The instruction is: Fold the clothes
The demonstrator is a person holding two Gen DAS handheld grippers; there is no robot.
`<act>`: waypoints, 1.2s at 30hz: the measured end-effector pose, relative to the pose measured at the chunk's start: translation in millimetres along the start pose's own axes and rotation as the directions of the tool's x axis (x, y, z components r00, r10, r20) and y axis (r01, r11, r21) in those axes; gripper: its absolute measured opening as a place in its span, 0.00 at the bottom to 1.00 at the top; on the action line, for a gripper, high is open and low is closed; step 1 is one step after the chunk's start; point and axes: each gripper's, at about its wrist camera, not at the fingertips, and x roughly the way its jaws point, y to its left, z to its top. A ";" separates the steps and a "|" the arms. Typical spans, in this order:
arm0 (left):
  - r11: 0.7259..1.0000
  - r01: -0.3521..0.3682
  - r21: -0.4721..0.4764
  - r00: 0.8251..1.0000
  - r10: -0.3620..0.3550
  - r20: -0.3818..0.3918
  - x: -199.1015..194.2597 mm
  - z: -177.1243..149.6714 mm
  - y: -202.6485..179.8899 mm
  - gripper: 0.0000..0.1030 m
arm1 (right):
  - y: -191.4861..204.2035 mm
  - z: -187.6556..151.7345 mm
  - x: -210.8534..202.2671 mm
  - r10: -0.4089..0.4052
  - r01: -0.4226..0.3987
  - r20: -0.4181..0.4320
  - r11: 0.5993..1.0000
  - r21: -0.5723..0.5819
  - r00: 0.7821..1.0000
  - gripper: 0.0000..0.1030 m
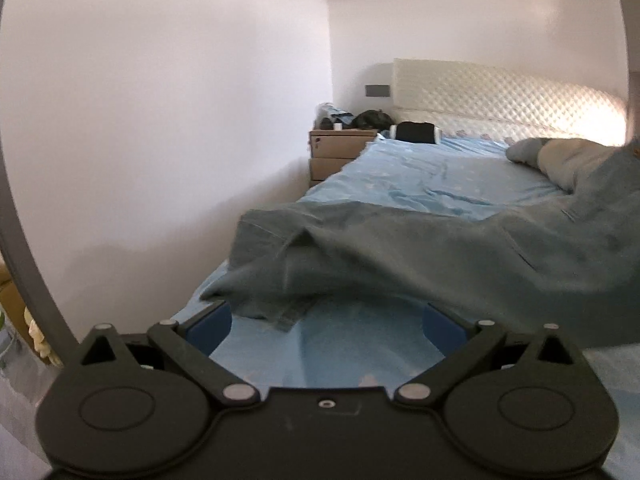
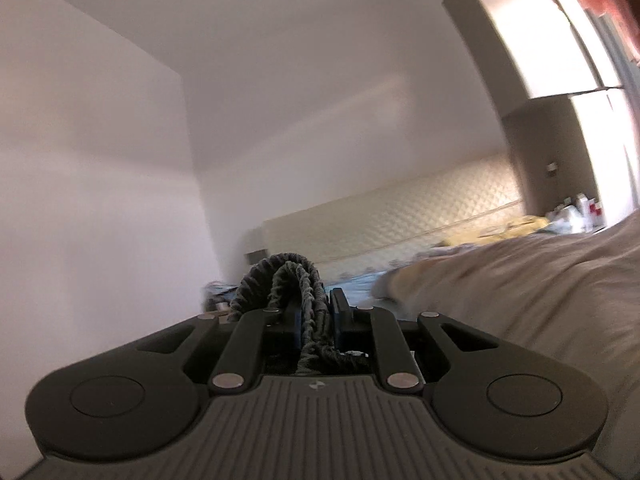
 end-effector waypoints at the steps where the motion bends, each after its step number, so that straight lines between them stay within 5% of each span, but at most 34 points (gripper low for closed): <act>1: 1.000 0.007 0.007 1.000 -0.007 -0.003 1.0 -1.9 -2.0 0.99 | -13.0 -2.1 2.1 -0.020 0.020 -0.006 1.000 0.003 1.000 0.13; 7: 0.999 0.031 0.038 0.999 -0.030 -0.033 8.7 -7.5 -17.6 0.99 | -105.1 -52.4 39.4 -0.113 0.142 -0.202 0.981 0.132 0.973 0.13; 12: 0.997 0.032 0.071 0.998 -0.028 -0.061 16.8 -9.9 -28.4 0.99 | -142.5 -108.0 57.4 -0.185 0.222 -0.327 0.972 0.079 0.927 0.16; 16: 0.997 0.049 0.059 0.995 -0.044 -0.089 22.2 -12.4 -35.9 0.99 | -140.5 -121.6 50.8 -0.188 0.213 -0.319 0.976 0.044 0.929 0.26; 18: 0.997 0.062 0.046 0.993 -0.057 -0.101 25.0 -13.9 -38.9 0.99 | -142.5 -112.9 53.8 -0.212 0.223 -0.315 0.975 0.000 0.925 0.41; 21: 0.996 0.083 0.022 0.989 -0.080 -0.122 32.7 -15.2 -39.4 0.99 | -149.0 -97.4 57.7 -0.223 0.215 -0.322 0.975 -0.060 0.920 0.44; 24: 0.996 0.086 -0.019 0.986 -0.088 -0.145 40.2 -16.5 -31.6 0.99 | -155.2 -87.1 41.0 -0.221 0.204 -0.298 0.975 -0.089 0.929 0.64; 32: 0.966 0.161 -0.203 0.963 -0.199 -0.182 77.2 -16.4 17.2 0.97 | -138.3 -89.5 -17.5 -0.139 0.136 -0.362 0.990 -0.035 0.922 0.63; 36: 0.929 0.202 -0.308 0.949 -0.263 -0.171 94.6 -10.2 39.9 0.96 | -133.4 -103.8 -40.2 -0.093 0.150 -0.417 0.983 0.107 0.904 0.63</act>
